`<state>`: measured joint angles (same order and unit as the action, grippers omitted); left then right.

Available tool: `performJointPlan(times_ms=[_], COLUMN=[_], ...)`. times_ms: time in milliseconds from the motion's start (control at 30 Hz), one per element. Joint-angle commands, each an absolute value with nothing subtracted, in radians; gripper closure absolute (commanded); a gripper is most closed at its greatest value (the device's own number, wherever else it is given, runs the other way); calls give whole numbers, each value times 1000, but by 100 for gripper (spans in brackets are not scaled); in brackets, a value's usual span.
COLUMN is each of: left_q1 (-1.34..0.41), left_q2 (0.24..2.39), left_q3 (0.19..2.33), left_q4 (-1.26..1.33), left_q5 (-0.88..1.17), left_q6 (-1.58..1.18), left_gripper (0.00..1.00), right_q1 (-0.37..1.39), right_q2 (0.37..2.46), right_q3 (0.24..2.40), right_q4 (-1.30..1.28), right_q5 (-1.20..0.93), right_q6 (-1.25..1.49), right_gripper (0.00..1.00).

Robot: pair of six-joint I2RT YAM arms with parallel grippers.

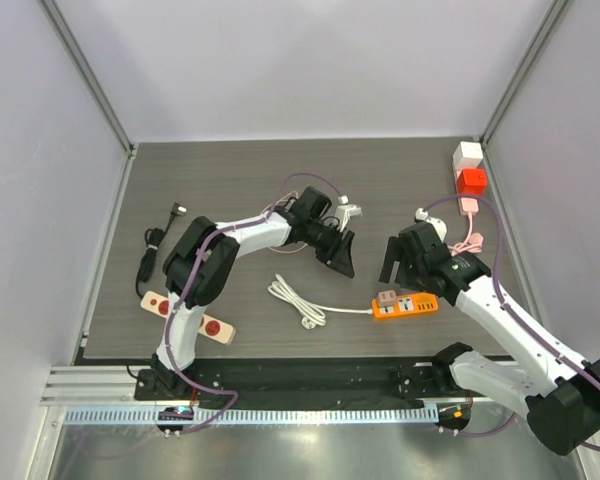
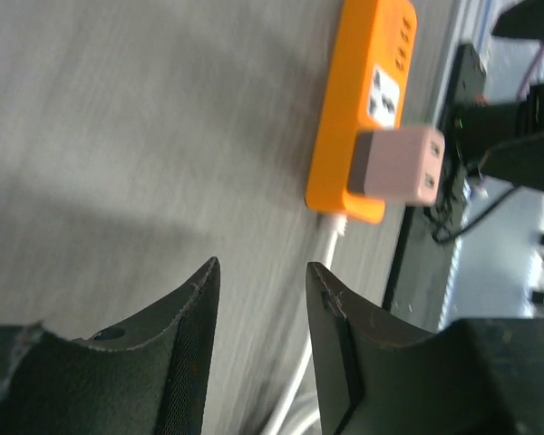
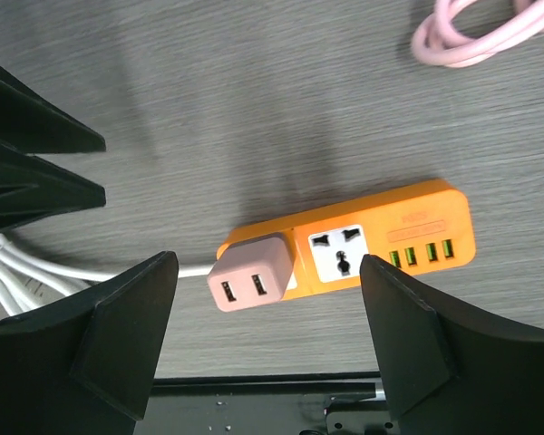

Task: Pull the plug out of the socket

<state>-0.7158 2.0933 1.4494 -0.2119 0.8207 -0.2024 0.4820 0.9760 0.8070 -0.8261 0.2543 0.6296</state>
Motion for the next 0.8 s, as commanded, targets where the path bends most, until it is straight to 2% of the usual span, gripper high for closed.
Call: performJointPlan(times_ms=[0, 233, 400, 567, 767], left_q1=[-715, -742, -798, -856, -868], left_q2=[2092, 2106, 2088, 2054, 1990], left_q3=[1496, 1502, 1421, 1278, 1172], left_q4=[-366, -358, -252, -88, 57], left_q5=[977, 973, 801, 643, 656], left_q6=[-101, -141, -297, -388, -452], left_gripper=[56, 55, 63, 61, 57], right_q1=[477, 477, 477, 477, 479], right_q2=[1000, 1045, 1074, 1069, 1058], right_q3=[790, 787, 778, 758, 739], right_q4=[-779, -749, -749, -732, -723], right_q5=[172, 126, 87, 87, 75], right_q6=[597, 577, 566, 591, 595], right_gripper=[14, 17, 17, 18, 18])
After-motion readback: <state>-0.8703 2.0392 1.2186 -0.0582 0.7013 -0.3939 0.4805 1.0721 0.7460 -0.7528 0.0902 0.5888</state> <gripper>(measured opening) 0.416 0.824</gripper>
